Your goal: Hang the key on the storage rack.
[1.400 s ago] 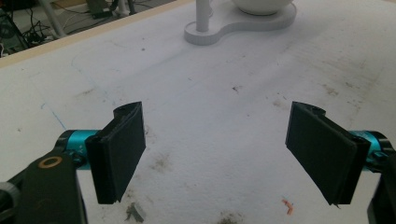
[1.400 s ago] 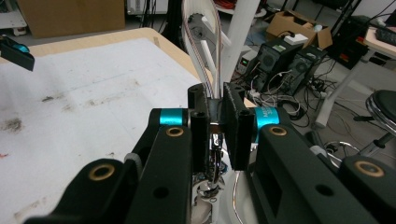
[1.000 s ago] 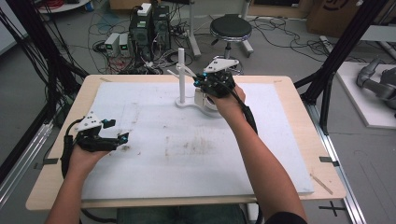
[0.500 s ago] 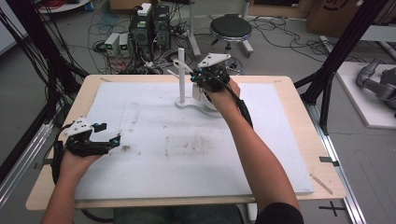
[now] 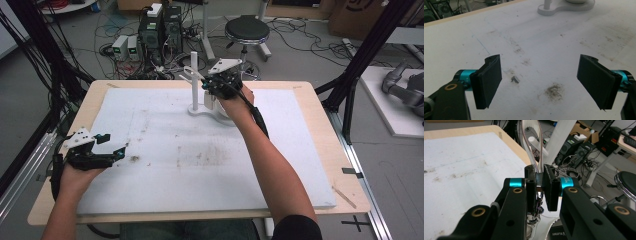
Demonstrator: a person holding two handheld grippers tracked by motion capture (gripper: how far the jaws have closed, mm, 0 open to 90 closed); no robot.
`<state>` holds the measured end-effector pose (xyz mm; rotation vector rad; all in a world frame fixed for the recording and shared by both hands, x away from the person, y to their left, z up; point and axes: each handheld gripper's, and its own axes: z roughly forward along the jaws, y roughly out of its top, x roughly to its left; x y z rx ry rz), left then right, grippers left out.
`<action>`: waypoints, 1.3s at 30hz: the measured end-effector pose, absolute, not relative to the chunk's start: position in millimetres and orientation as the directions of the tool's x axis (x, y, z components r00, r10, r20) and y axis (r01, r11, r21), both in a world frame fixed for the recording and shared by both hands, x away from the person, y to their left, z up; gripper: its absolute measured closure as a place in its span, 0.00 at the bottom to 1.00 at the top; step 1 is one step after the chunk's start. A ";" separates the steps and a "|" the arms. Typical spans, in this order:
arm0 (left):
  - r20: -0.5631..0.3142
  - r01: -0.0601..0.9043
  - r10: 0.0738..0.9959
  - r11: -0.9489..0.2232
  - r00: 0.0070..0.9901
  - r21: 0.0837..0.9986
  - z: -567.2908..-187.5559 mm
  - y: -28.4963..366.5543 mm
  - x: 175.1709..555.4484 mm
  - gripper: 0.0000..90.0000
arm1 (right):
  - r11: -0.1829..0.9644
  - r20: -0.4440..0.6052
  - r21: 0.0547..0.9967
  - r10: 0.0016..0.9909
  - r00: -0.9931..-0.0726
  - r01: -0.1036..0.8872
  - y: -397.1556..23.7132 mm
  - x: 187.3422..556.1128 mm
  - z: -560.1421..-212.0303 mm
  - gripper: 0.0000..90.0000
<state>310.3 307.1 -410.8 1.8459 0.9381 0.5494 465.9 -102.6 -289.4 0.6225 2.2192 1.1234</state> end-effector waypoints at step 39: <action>-0.031 0.373 0.796 -0.248 0.604 0.894 -412.3 307.8 310.5 0.22 | 0.550 -0.275 0.810 0.660 -0.699 0.201 -109.2 470.9 -301.8 0.77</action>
